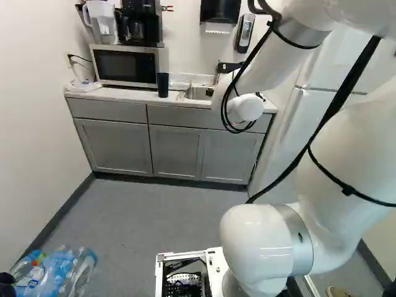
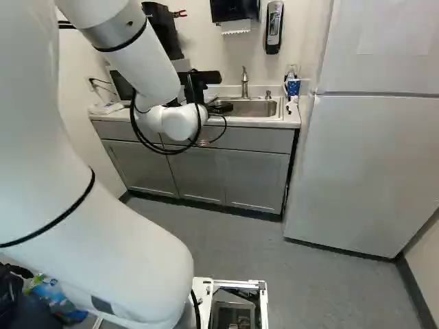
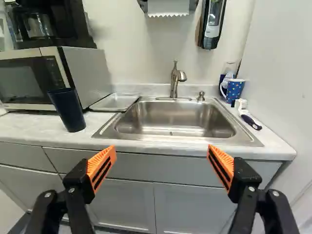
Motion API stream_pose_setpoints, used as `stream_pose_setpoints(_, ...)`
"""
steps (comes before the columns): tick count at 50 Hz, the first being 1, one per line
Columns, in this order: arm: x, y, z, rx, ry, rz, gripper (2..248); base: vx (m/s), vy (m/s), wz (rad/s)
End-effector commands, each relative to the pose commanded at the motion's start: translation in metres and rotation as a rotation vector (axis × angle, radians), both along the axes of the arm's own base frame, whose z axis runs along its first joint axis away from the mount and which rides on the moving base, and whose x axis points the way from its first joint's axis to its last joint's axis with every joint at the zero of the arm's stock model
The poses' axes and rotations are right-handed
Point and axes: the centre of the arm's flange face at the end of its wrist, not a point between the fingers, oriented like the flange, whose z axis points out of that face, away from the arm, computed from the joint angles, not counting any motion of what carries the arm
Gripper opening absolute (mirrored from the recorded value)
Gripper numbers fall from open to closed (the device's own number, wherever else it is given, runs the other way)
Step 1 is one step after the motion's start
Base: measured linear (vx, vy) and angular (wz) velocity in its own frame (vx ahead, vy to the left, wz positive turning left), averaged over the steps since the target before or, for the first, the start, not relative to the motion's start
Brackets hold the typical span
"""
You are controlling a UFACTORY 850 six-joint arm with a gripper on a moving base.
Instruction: Rinse the cup and place it in the tray
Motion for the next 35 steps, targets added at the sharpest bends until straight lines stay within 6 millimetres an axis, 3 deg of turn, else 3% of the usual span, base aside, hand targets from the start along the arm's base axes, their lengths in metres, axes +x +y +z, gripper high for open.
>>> stream_pose_setpoints(35,0.001,0.0,0.028,0.001,0.018,0.001,247,0.0,0.0,0.0)
